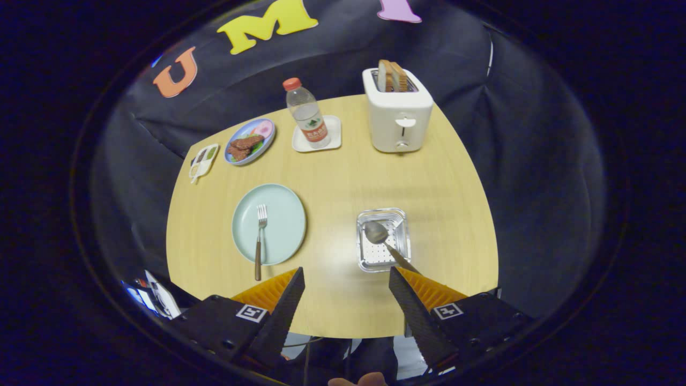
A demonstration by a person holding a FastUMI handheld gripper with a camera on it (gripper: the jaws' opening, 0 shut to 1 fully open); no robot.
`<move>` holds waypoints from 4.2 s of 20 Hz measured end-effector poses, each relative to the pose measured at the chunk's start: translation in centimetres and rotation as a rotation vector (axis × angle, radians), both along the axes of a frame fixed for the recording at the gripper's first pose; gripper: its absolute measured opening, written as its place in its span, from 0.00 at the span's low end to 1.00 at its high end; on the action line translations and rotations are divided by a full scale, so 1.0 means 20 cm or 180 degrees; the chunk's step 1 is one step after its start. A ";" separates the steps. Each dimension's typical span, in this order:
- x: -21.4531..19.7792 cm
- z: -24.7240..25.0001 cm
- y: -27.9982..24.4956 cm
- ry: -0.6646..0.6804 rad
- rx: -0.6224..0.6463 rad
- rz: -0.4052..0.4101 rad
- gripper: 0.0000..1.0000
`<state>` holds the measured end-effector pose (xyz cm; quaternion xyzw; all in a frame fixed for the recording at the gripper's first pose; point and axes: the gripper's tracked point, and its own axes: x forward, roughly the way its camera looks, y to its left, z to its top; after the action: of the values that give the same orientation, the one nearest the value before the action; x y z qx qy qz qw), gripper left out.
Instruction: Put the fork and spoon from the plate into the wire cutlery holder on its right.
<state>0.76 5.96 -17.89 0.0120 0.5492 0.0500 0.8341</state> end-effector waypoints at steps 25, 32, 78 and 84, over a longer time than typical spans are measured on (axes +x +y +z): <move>-0.19 -0.87 0.94 0.1090 -0.0179 0.0183 0.50; -0.18 -0.84 0.92 0.1082 -0.0109 0.0203 0.02; -0.10 0.00 -0.18 0.0634 0.0097 -0.0107 0.89; 0.20 0.34 -0.14 -0.0774 -0.0019 -0.0130 0.97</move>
<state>4.69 3.24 -11.17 0.0145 0.4438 0.0324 0.8954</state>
